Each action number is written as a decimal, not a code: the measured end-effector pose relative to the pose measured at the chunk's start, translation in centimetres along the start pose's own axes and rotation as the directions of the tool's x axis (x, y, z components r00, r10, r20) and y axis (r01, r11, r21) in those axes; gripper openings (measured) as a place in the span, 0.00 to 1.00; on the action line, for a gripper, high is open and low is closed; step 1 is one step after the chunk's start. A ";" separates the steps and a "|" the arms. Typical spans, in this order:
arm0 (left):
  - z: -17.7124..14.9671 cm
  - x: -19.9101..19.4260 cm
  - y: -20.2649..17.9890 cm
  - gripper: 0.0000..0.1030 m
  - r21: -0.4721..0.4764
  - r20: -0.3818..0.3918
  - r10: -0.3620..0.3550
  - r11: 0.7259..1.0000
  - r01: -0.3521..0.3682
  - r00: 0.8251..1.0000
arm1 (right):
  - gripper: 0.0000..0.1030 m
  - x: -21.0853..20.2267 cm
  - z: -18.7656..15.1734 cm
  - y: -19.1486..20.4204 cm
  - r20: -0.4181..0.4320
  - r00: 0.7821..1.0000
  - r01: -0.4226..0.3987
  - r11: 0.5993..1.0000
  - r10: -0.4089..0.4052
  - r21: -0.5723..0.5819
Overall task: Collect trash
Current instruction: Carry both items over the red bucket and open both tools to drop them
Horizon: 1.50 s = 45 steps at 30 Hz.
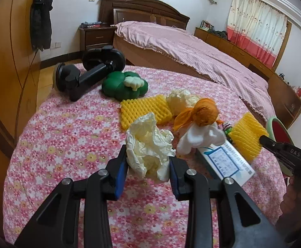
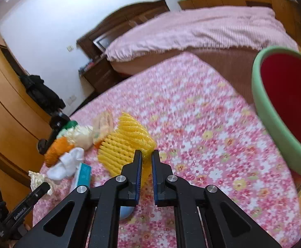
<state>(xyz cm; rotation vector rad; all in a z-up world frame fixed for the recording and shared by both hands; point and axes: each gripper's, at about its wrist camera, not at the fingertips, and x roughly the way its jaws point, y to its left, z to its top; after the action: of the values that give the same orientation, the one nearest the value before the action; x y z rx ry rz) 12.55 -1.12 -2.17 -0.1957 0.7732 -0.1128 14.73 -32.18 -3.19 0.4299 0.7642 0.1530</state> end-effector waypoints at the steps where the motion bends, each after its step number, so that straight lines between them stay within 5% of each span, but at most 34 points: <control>1: 0.0 -0.3 -0.1 0.35 0.004 0.005 -0.003 1.000 0.003 1.000 | 0.08 -0.6 0.0 0.1 0.016 1.000 0.003 1.000 -0.003 -0.004; 11: 0.4 -2.3 -2.8 0.35 0.045 -0.006 -0.089 0.995 0.089 0.996 | 0.08 -6.4 -0.1 -0.3 0.126 0.992 -0.017 1.000 0.015 0.013; 23: 0.7 -3.3 -9.5 0.35 0.152 -0.060 -0.227 0.960 0.234 0.972 | 0.08 -13.0 -1.0 -2.6 0.251 0.966 0.045 0.997 -0.060 0.062; 36: -0.4 -1.8 -21.3 0.35 0.355 -0.158 -0.337 0.858 0.372 0.928 | 0.08 -17.3 -1.7 -9.6 0.326 0.926 0.116 0.964 -0.192 0.238; 45: -0.4 1.1 -28.2 0.35 0.398 -0.237 -0.399 0.792 0.463 0.886 | 0.08 -18.0 -1.2 -14.6 0.303 0.908 0.188 0.927 -0.290 0.324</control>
<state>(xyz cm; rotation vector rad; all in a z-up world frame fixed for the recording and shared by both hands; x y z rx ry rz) 12.27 -28.92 2.91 0.0797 0.8121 -0.7463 0.75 -50.17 1.25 0.6155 0.4842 -0.2684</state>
